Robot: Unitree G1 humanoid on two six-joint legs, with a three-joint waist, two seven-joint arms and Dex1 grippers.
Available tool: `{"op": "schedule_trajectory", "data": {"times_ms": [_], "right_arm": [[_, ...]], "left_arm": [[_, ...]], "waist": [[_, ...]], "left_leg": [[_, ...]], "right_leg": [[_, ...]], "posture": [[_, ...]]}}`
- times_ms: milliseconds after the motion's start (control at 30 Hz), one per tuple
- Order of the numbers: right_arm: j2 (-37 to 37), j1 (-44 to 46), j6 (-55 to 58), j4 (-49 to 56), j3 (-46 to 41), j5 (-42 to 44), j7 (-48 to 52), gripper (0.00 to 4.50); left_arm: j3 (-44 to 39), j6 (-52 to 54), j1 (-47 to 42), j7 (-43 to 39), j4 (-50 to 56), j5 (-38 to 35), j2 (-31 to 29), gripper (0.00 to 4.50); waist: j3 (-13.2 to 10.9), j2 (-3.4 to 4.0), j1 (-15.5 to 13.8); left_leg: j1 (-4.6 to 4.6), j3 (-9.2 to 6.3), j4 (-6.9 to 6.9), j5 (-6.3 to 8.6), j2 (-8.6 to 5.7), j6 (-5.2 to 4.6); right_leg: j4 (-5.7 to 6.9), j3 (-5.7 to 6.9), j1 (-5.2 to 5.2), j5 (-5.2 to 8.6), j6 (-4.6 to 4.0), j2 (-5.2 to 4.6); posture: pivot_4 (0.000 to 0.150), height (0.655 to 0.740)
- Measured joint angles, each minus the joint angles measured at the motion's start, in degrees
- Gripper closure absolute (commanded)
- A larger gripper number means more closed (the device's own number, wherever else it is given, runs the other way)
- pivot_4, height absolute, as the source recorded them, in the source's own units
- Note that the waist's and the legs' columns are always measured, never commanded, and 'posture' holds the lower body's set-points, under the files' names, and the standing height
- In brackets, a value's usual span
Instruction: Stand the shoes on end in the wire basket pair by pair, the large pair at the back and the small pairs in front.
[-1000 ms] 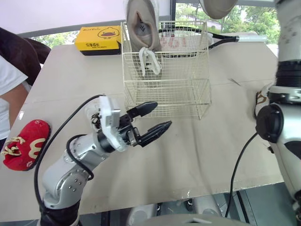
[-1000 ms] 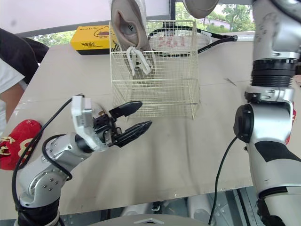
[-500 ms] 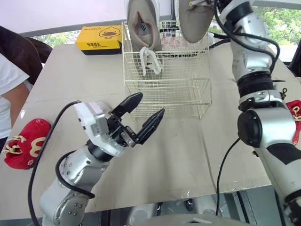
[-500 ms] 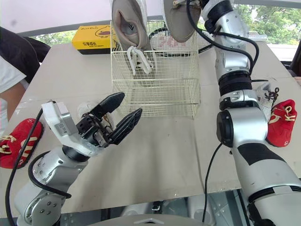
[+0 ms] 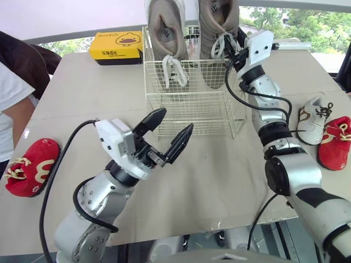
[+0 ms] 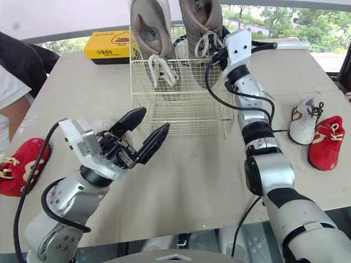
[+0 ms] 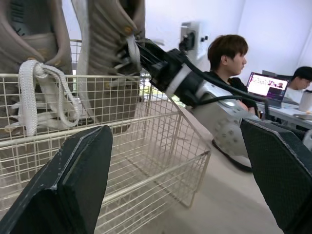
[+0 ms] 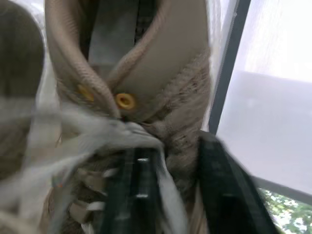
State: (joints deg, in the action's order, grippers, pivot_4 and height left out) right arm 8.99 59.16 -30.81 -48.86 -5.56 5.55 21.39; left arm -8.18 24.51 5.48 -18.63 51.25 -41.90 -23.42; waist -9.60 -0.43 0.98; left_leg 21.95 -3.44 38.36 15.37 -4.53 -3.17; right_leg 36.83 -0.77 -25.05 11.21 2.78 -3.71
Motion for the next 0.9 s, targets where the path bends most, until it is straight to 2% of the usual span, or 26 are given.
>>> {"op": "schedule_trajectory", "data": {"times_ms": [33,100,133,333,433,533,733,900], "right_arm": [[0.12,-1.63,1.12,2.15,0.01,0.55,0.64,1.39],[0.13,-3.07,3.01,4.60,0.03,1.43,1.13,0.59],[0.34,-4.27,4.71,6.99,0.06,1.76,1.57,0.05],[3.47,-10.73,15.65,20.39,0.42,3.71,4.11,0.05],[7.62,-15.51,25.29,33.98,1.29,6.34,7.52,0.05],[11.47,-18.18,31.28,42.31,1.44,9.37,10.91,0.05],[21.97,-24.21,49.27,63.79,3.49,23.26,23.17,0.05],[26.00,-26.67,56.89,71.22,5.26,31.43,30.97,0.05]], "left_arm": [[-1.49,-0.14,-0.08,-0.53,-1.03,-0.39,-0.50,0.00],[-2.97,-0.22,-0.44,-1.38,-2.37,-1.18,-1.41,0.00],[-3.50,-0.14,-1.00,-1.66,-3.22,-1.98,-1.81,0.00],[-6.97,0.03,-2.98,-3.93,-8.00,-4.87,-4.01,0.00],[-8.00,0.01,-2.49,-4.12,-10.33,-5.39,-3.88,0.00],[-8.61,-0.40,-1.75,-3.62,-10.64,-5.11,-3.07,0.00],[-15.02,-3.10,1.53,1.91,-12.96,-2.17,0.38,0.00],[-17.24,-3.20,5.94,6.83,-13.50,1.06,1.62,0.00]], "waist": [[-0.03,0.05,0.09],[-0.03,0.05,0.19],[-0.03,0.05,0.16],[-0.03,0.05,-0.14],[-0.04,0.07,-0.16],[-0.04,0.07,-0.29],[-0.05,0.07,-0.22],[-0.05,0.03,-0.43]], "left_leg": [[-0.29,0.01,-0.04,0.00,0.03,0.00],[-0.31,0.00,-0.03,0.01,0.11,-0.01],[-0.31,-0.02,-0.03,0.00,0.12,0.00],[-0.22,-0.07,-0.03,-0.04,0.15,0.07],[-0.07,-0.06,-0.06,-0.02,0.16,0.06],[-0.04,-0.09,-0.11,0.00,0.19,0.05],[-0.06,-0.07,-0.11,0.17,0.29,-0.23],[-0.04,-0.10,-0.08,0.25,0.30,-0.35]], "right_leg": [[-0.02,-0.01,0.27,0.01,-0.01,0.04],[-0.02,0.00,0.29,0.01,-0.02,0.15],[-0.02,0.00,0.29,0.01,-0.02,0.18],[-0.04,0.03,0.24,-0.01,-0.04,0.14],[-0.11,0.05,0.10,-0.01,-0.03,0.10],[-0.19,0.09,0.09,-0.01,-0.02,0.08],[-0.25,0.12,0.13,0.00,-0.02,0.10],[-0.45,0.22,0.26,0.00,-0.02,0.06]], "posture": [[0.150,0.7400],[0.150,0.7400],[0.150,0.7400],[0.150,0.7400],[0.150,0.7400],[0.150,0.7400],[0.150,0.7400],[0.150,0.7400]]}}
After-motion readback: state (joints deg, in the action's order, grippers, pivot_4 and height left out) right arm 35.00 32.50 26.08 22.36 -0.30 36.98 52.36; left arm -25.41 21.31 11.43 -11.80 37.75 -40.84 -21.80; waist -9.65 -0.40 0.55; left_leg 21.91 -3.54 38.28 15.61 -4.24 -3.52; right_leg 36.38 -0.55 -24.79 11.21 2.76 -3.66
